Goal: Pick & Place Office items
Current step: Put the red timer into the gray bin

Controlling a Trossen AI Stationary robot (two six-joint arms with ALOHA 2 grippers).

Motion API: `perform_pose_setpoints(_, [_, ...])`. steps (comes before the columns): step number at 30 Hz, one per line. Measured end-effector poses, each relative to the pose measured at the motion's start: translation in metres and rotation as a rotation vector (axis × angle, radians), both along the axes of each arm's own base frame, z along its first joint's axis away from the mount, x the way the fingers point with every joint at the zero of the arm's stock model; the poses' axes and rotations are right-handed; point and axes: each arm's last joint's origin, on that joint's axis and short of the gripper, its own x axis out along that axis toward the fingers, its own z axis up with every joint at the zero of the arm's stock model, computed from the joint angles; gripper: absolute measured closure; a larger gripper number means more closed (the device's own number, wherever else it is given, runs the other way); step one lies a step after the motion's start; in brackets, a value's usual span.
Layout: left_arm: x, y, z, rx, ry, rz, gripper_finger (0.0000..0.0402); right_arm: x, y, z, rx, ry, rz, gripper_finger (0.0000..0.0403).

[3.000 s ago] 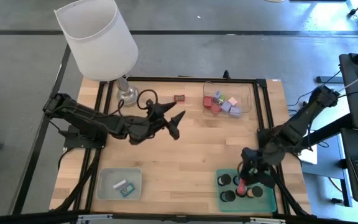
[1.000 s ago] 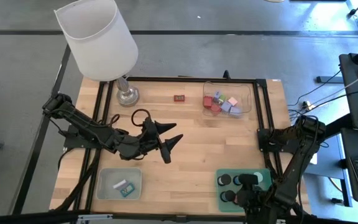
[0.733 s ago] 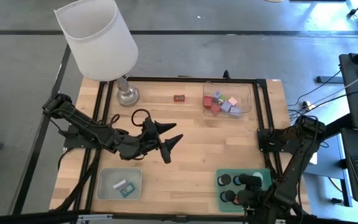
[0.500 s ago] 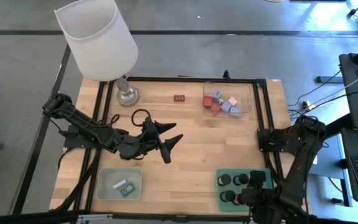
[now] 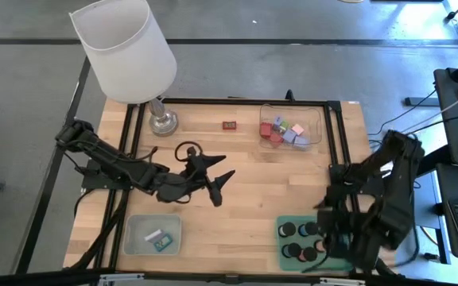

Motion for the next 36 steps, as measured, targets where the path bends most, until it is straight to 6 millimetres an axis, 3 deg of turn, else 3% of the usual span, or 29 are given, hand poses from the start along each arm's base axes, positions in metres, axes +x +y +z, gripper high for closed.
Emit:
perform_pose_setpoints(10, [0.021, 0.021, -0.018, 0.011, 0.063, 0.018, 0.0148, 0.007, -0.083, 0.054, -0.193, -0.395, -0.107, 0.0096])
perform_pose_setpoints(20, [0.025, 0.040, -0.017, 0.100, 0.106, 0.158, 0.0148, 0.012, -0.146, 0.072, -0.423, -0.366, -0.175, 0.0096])
perform_pose_setpoints(26, [0.048, 0.084, -0.039, 0.006, 0.145, 0.108, 0.0148, 0.006, -0.170, 0.079, -0.495, -0.347, -0.229, 0.0096])
perform_pose_setpoints(36, [0.081, 0.173, -0.103, -0.003, 0.404, -0.077, 0.0142, -0.011, -0.192, 0.087, -0.467, -0.351, -0.283, 0.0096])
